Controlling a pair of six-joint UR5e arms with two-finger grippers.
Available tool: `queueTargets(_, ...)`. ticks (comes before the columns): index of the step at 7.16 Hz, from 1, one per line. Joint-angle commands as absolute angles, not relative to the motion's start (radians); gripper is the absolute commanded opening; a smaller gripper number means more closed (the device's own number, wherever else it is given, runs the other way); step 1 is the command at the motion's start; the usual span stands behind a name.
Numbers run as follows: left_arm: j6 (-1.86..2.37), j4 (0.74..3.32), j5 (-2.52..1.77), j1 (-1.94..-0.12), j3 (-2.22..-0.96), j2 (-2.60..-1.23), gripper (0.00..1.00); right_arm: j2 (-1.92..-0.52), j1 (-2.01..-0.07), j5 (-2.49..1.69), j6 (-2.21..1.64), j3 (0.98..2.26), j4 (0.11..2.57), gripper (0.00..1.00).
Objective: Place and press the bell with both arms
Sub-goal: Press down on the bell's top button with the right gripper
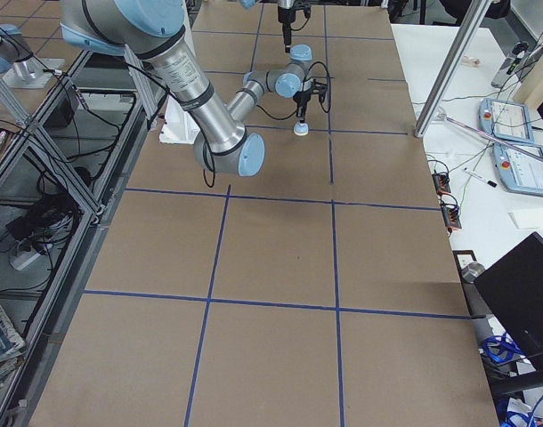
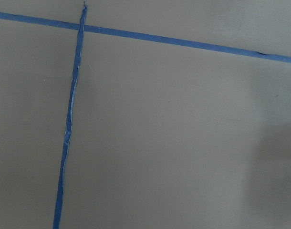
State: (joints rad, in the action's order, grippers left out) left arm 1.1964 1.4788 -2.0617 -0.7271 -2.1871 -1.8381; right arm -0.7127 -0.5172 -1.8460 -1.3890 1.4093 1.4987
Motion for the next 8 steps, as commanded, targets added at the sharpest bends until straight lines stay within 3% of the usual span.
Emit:
queueTargets(1,1.197,1.479,-2.063,-0.727,-2.195,-1.836,1.00,-0.713,-0.509,-1.845,-1.390,1.399,1.496,0.00)
queueTargets(6,1.197,1.479,-2.062,-0.729,-2.204,-1.835,1.00,-0.706,-0.511,-1.850,-1.390,1.416,1.499,0.00)
queueTargets(8,1.198,1.479,-2.062,-0.729,-2.209,-1.833,1.00,-0.716,-0.554,-1.896,-1.387,1.527,1.587,0.00)
